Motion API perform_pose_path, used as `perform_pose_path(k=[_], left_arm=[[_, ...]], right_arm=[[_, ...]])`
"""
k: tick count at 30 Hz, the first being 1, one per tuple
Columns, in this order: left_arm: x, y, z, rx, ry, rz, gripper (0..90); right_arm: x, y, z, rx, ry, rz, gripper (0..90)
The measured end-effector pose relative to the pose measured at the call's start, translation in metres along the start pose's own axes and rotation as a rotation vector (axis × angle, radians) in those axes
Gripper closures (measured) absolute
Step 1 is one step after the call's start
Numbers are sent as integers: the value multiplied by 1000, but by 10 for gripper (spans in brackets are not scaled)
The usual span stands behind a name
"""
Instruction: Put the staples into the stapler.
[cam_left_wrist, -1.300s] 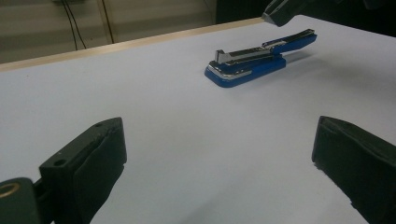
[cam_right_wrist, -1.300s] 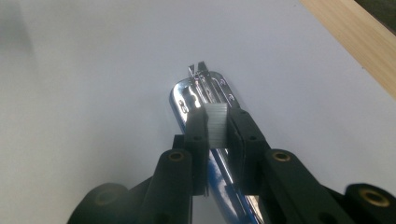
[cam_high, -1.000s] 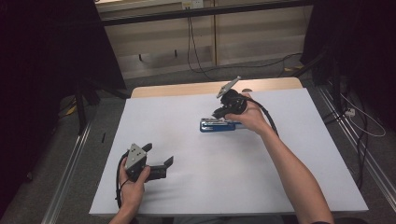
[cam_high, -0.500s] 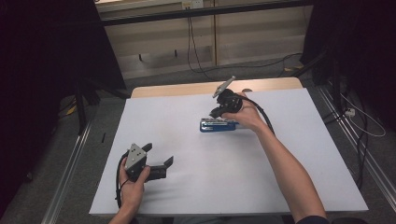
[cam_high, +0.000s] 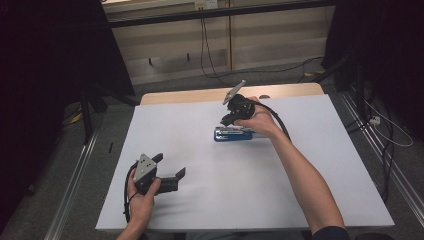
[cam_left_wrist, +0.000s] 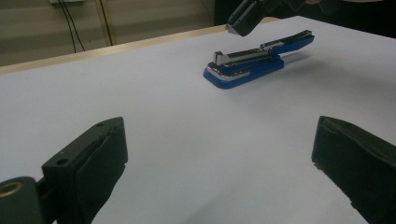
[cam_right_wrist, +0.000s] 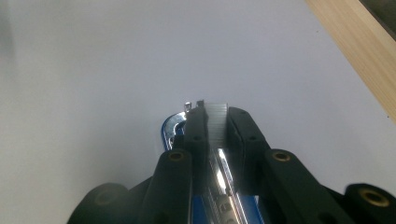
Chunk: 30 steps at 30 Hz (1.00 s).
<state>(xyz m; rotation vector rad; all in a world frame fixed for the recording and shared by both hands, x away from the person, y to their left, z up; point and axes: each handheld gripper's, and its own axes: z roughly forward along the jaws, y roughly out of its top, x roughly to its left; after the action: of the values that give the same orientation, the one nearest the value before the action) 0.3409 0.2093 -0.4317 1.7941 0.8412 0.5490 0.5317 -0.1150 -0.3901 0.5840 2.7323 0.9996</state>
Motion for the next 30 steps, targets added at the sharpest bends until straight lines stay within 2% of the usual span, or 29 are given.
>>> perform_pose_path(k=[5, 10, 21, 24, 26, 30], left_arm=[[-2, 0, 1, 8, -10, 11, 36], [-1, 0, 1, 9, -4, 8, 36], [-1, 0, 0, 8, -6, 11, 36], [-1, 0, 0, 7, -2, 11, 35], [-1, 0, 1, 9, -1, 10, 34], [-1, 0, 1, 9, 0, 10, 33]], right_arm=[[-2, 4, 2, 15, 13, -21, 794], [-5, 5, 6, 41, 14, -19, 794], [-4, 10, 11, 83, 56, -76, 794], [-4, 10, 12, 76, 63, -75, 794], [-5, 9, 13, 86, 63, -92, 794], [-5, 8, 14, 89, 71, -86, 794]])
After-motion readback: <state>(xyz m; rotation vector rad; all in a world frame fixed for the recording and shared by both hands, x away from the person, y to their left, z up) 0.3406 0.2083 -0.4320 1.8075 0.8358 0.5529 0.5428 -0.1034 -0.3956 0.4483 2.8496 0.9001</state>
